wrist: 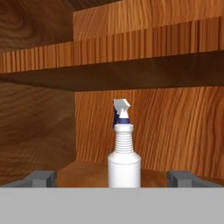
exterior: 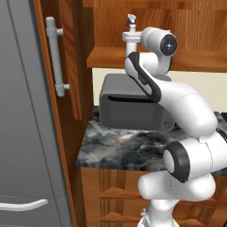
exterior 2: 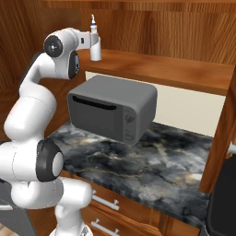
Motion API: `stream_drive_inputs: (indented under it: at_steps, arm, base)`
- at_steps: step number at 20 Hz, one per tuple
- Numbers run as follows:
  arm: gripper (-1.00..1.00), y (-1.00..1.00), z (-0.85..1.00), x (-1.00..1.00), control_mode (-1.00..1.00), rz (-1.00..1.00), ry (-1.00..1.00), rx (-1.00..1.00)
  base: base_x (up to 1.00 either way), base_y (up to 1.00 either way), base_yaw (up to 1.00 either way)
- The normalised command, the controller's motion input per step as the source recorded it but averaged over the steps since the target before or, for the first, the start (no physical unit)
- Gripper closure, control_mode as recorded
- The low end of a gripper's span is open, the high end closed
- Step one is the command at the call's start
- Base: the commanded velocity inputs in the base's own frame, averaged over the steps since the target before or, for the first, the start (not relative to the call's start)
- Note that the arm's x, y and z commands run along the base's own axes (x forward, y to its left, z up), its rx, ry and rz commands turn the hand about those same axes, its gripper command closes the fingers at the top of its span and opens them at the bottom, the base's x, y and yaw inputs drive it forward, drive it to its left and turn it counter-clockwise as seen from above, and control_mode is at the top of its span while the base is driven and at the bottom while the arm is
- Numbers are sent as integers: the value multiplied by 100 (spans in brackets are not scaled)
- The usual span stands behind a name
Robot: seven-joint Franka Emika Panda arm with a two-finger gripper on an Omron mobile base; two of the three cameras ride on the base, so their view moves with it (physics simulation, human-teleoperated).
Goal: Move the cutting board and knife to the sink. Then move spray from the cabinet to the counter.
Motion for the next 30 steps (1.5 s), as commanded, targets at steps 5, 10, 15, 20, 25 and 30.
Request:
stream_drive_inputs:
  at_steps: [5, 10, 15, 20, 25, 30]
  arm:
    - [-100, 0, 0, 13, -100, 1, 0, 0]
    - [-100, 0, 0, 6, -100, 0, 0, 0]
    - [-100, -4, 0, 7, -100, 0, 0, 0]
    - [-100, -14, 0, 5, -100, 0, 0, 0]
    - [-100, -5, 0, 6, -100, 0, 0, 0]
    - [-100, 0, 0, 12, -100, 0, 0, 0]
  base:
    - [0, 0, 0]
    - [0, 0, 0]
    - [0, 0, 0]
    - [0, 0, 0]
    - [0, 0, 0]
    - [0, 0, 0]
